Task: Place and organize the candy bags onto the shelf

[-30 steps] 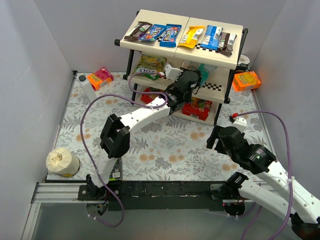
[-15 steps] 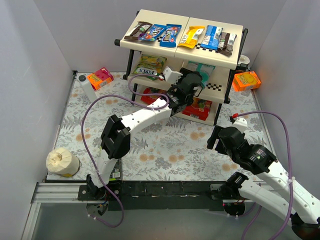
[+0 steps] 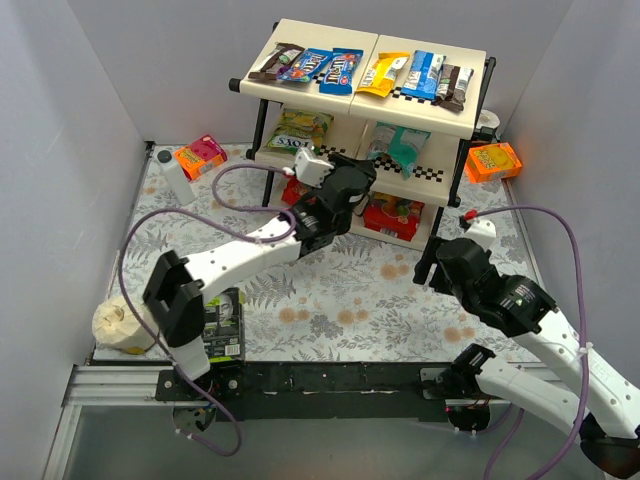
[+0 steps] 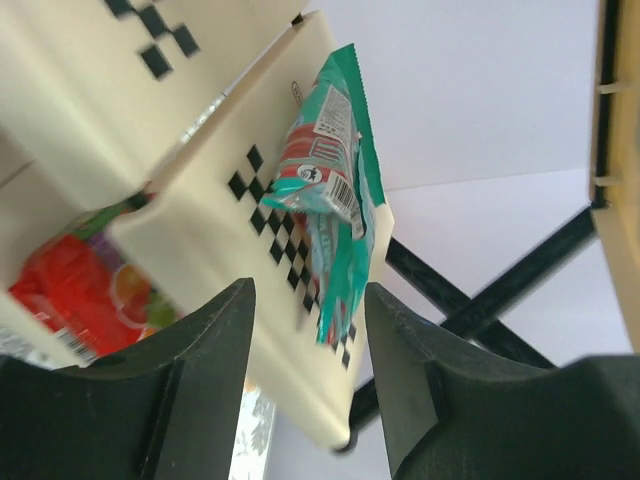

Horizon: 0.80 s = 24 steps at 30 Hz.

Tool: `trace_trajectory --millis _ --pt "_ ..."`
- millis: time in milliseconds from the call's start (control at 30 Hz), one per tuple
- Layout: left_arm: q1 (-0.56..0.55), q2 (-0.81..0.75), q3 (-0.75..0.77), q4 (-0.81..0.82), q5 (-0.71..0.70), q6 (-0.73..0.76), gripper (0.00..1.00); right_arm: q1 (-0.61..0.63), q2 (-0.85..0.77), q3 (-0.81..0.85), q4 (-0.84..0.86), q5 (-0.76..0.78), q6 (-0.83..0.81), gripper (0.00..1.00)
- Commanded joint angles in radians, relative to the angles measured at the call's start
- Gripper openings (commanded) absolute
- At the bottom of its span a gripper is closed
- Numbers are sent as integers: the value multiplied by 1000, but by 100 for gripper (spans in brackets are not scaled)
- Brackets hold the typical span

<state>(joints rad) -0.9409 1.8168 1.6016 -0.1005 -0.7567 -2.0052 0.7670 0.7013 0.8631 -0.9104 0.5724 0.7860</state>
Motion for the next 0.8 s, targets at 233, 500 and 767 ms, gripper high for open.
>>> trace_trajectory --millis 233,500,767 --pt "-10 -572 -500 -129 42 -124 47 -14 220 244 399 92 -335 71" --pt "1 -770 -618 -392 27 -72 49 -130 394 272 887 45 -631 22" --pt "31 -886 -696 -459 65 16 52 -201 566 232 1271 -45 -783 1"
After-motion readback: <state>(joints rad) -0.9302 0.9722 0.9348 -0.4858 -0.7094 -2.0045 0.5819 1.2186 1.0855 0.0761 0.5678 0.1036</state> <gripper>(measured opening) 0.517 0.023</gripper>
